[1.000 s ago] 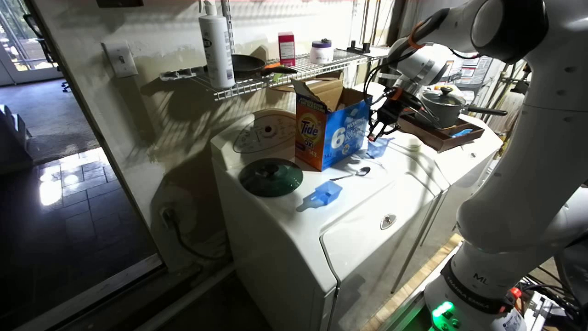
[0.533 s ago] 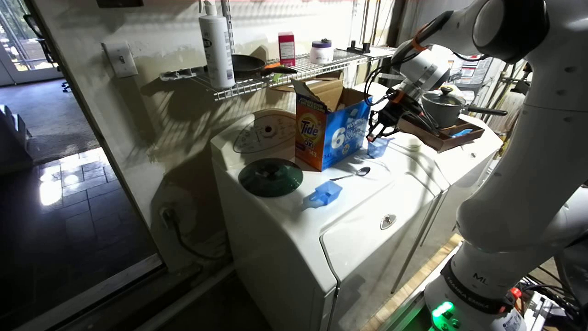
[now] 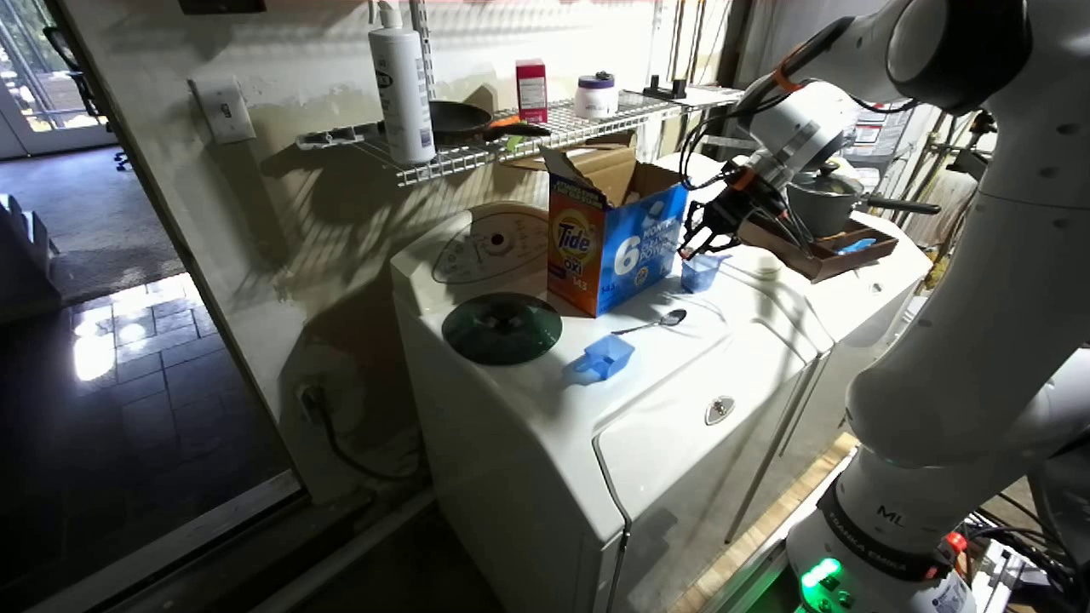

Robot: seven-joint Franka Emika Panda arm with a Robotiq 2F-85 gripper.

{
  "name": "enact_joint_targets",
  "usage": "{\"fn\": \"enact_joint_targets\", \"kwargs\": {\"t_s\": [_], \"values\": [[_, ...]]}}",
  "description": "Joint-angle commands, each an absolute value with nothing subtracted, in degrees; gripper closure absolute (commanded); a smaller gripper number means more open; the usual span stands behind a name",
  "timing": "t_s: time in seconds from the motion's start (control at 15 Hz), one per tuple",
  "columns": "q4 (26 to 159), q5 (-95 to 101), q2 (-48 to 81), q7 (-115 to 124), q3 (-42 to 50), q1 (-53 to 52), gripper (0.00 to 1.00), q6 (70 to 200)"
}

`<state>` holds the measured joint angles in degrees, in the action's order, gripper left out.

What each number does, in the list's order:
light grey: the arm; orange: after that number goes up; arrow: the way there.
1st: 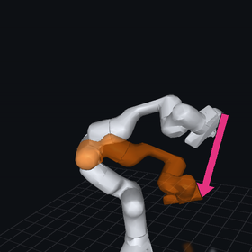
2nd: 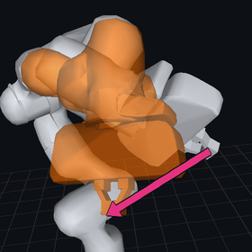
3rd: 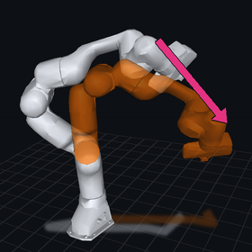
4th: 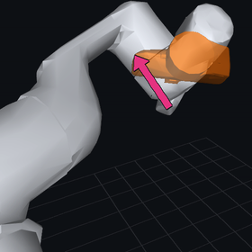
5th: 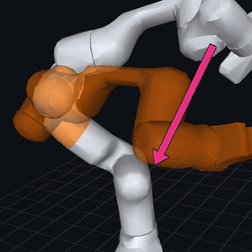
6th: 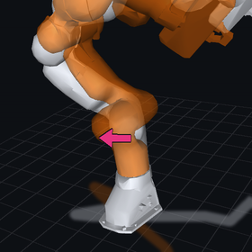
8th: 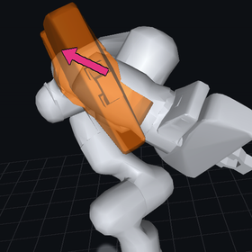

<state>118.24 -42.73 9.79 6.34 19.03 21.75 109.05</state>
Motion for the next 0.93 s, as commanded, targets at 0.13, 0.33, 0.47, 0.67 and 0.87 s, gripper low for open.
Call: {"fn": "enact_joint_targets", "kwargs": {"t_s": [0.13, 0.33, 0.47, 0.67, 0.87], "values": [[121.84, -44.91, 6.75, 5.95, 19.74, 21.71, 0.94, 111.36], [122.52, -45.34, 6.03, 5.81, 19.73, 21.58, 0.94, 112.38], [122.69, -45.41, 5.81, 5.91, 19.71, 21.51, 0.94, 112.77], [122.95, -43.87, 5.22, 6.82, 19.68, 21.2, 0.94, 112.02], [123.42, -41.61, 4.18, 8.23, 19.53, 20.56, 0.94, 111.9]]}}
